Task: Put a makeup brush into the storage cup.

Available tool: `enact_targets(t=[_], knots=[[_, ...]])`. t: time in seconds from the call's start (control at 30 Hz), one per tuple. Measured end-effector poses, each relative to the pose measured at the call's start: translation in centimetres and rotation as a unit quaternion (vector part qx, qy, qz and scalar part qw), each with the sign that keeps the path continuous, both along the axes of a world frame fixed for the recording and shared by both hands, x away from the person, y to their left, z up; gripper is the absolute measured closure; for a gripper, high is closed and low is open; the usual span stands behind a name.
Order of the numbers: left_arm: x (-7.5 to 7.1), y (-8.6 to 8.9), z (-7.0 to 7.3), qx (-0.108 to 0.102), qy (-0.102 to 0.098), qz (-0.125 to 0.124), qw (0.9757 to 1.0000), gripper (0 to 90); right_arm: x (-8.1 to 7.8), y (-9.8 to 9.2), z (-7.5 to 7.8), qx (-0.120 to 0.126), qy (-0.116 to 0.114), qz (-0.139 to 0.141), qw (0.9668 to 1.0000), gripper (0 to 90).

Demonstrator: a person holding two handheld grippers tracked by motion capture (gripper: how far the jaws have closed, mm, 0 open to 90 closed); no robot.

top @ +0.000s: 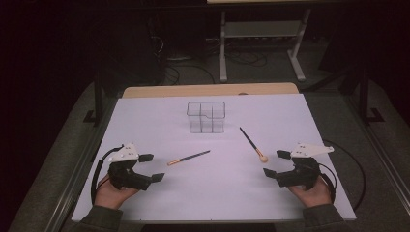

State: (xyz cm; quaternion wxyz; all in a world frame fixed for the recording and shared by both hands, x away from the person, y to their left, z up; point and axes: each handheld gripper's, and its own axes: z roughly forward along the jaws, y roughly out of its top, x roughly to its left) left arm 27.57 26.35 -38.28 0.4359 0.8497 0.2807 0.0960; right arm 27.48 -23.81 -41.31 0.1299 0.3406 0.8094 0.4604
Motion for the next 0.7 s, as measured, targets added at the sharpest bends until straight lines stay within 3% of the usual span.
enact_targets(t=[0.7], knots=[[2.8,-2.5,0.8,0.025,0.015,-0.027,0.9992,21.6,0.1,-0.2,0.1,0.002,0.002,0.000,1.0000,14.2]])
